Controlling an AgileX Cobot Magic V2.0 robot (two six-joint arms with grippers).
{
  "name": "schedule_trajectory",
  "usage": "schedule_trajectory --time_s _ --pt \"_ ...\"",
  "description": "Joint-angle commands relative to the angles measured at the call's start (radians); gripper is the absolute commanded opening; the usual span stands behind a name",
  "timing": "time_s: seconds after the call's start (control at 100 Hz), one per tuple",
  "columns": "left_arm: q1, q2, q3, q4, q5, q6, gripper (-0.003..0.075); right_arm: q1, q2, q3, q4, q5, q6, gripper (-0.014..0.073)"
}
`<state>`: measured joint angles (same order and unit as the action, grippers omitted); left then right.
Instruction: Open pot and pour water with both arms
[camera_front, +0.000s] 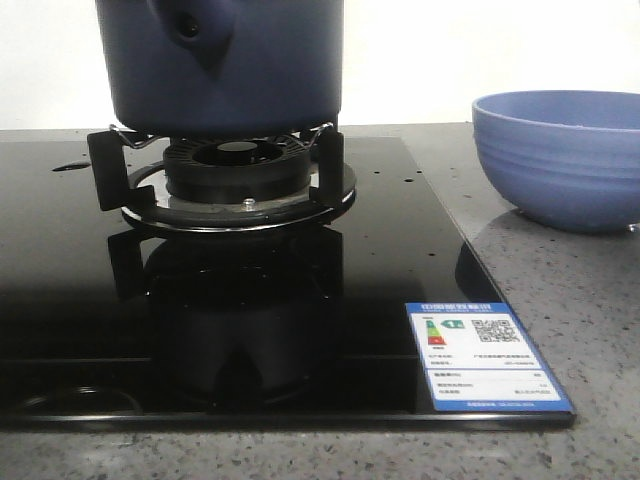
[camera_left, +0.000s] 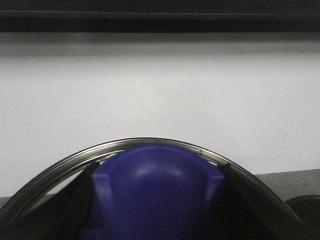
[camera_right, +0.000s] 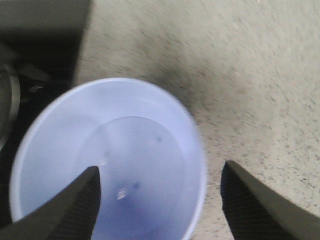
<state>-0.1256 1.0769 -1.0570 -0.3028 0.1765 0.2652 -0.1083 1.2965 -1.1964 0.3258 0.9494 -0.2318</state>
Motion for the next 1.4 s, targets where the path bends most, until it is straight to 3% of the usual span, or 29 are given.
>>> schedule_trajectory --time_s 0.0,0.23,0.3,0.49,0.61,0.95,1.11,1.39 --pt "0.009 -0.028 -0.041 -0.004 -0.084 -0.002 0.0399 -0.027 0.056 -0.064 0.005 0.026 0.001 0.0460" --pt "0.009 -0.028 -0.041 -0.004 -0.082 -0.002 0.0399 -0.035 0.187 -0.067 0.000 0.066 -0.001 0.0433" --pt "0.009 -0.028 -0.041 -0.004 -0.082 -0.002 0.0399 -0.035 0.200 -0.067 0.000 0.066 -0.008 0.0358" --pt "0.009 -0.028 -0.041 -0.004 -0.082 -0.002 0.0399 -0.035 0.207 -0.067 0.000 0.067 -0.008 0.0052" --pt "0.009 -0.028 -0.041 -0.004 -0.082 -0.002 0.0399 -0.035 0.207 -0.067 0.000 0.069 -0.009 -0.0062" --pt "0.009 -0.028 -0.041 -0.004 -0.079 -0.002 0.0399 -0.031 0.207 -0.213 0.043 0.160 -0.019 -0.0047" --pt "0.009 -0.028 -0.041 -0.004 -0.079 -0.002 0.0399 -0.020 0.209 -0.359 0.074 0.224 -0.019 -0.0041" --pt "0.009 -0.019 -0.041 -0.002 -0.081 -0.002 0.0399 0.115 0.320 -0.697 0.076 0.340 0.015 -0.0041"
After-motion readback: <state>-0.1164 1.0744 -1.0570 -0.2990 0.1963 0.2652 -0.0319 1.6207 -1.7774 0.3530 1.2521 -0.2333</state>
